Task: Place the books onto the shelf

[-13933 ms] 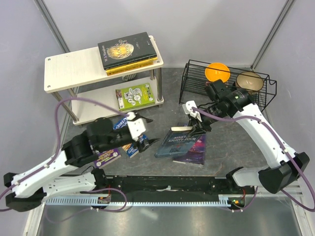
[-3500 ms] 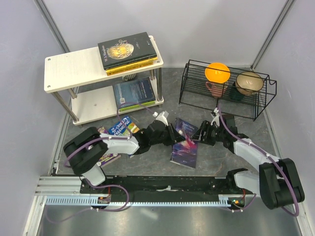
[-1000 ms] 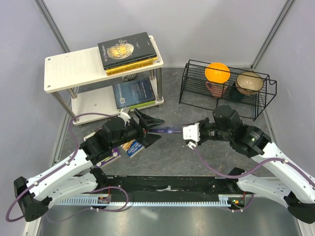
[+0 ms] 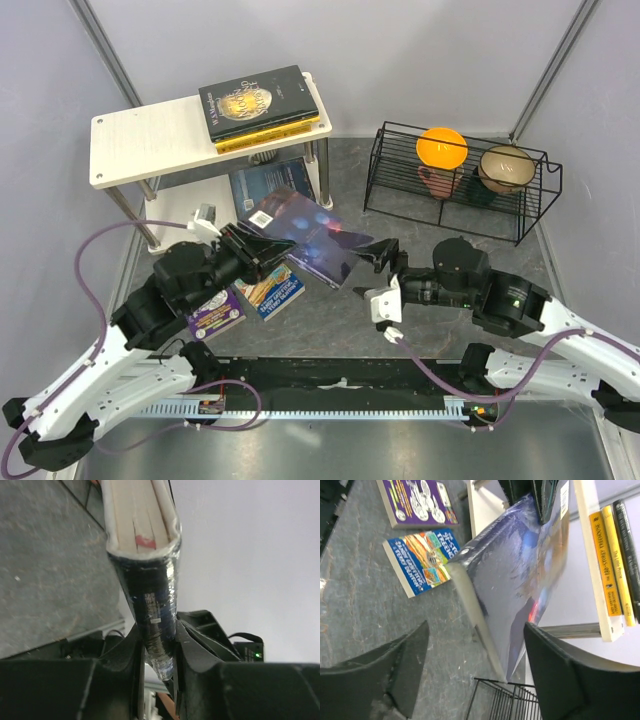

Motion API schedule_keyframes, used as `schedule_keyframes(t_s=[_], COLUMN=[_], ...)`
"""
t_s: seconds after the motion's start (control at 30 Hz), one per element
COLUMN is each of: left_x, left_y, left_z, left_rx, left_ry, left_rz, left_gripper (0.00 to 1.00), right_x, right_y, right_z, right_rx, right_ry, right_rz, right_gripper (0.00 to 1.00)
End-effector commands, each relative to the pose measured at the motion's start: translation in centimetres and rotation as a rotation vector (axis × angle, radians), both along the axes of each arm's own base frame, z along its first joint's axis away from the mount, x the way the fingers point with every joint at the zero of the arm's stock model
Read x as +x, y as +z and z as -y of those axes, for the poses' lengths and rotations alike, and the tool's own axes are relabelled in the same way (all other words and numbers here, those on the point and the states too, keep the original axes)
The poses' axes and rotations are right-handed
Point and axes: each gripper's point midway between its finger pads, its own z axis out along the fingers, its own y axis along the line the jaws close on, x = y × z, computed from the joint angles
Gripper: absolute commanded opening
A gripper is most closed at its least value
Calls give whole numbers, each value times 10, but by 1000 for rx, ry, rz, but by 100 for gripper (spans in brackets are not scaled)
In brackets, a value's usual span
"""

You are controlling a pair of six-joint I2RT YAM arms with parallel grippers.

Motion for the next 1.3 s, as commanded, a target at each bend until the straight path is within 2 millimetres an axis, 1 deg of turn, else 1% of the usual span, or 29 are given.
schedule_keyframes(t_s=[0.0,0.07,0.1,0.17,0.2,0.27,0.3,0.37,0.4,0.47,0.5,0.57,0.6,0.63,0.67,0.73,0.77,0.8,0.83,0.87,0.9,0.93,0.97,1.0,1.03,1.07,1.1,1.2,1.27], left_x=[-1,0,-2,-2,-4,-3,-6,-4,-4,-3,-4,5,3,13,13,28,28,38,48,53,69,75,93,107,114,130,138,161,177], left_y=[79,88,104,115,131,144,162,175,189,202,216,223,236,236,249,254,268,270,270,278,280,279,274,275,274,265,269,260,246], left_z=[-21,-19,-21,-23,-25,-29,-33,-38,-40,-41,-44,-37,-40,-33,-37,-35,-40,-44,-38,-40,-50,-45,-40,-47,-43,-40,-44,-54,-63], left_rx=[10,21,14,22,19,35,32,46,45,39,34,51,38,58,61,90,79,90,100,75,80,74,57,49,27,33,18,-11,-21], left_ry=[47,40,41,43,44,59,70,96,105,115,125,135,145,153,173,215,238,270,266,273,317,284,282,310,289,296,318,379,417], left_rz=[252,269,304,325,360,385,424,448,476,503,533,554,578,574,609,621,654,655,654,656,650,644,603,601,588,562,575,548,508], left_gripper=[2,1,1,1,2,2,2,1,2,2,1,2,1,1,2,2,1,1,2,1,1,1,2,2,1,2,2,2,2], right_x=[-22,-22,-22,-22,-21,-20,-18,-12,-10,-7,-7,-3,-2,0,1,5,7,9,11,13,15,16,18,19,20,21,22,23,24], right_y=[32,39,42,47,50,58,62,72,78,85,89,91,92,92,92,91,94,91,91,91,91,91,89,88,88,83,82,76,71], right_z=[9,12,13,16,18,21,23,29,31,37,38,42,43,46,48,53,54,55,57,59,60,62,63,64,66,66,67,68,68], right_rx=[49,51,55,63,73,89,97,116,128,142,148,156,160,165,171,181,195,195,205,209,213,218,221,224,228,225,227,223,219], right_ry=[65,60,52,44,32,18,6,-34,-49,-72,-78,-101,-107,-126,-136,-168,-180,-194,-210,-229,-241,-256,-271,-276,-288,-296,-303,-316,-319], right_rz=[-27,-26,-24,-22,-21,-11,-7,11,23,37,42,47,49,48,49,47,47,41,31,29,24,20,9,6,2,-10,-14,-30,-40], right_gripper=[86,90,91,93,94,96,97,98,98,98,98,98,98,98,98,98,98,98,98,98,98,98,98,98,98,98,98,98,98])
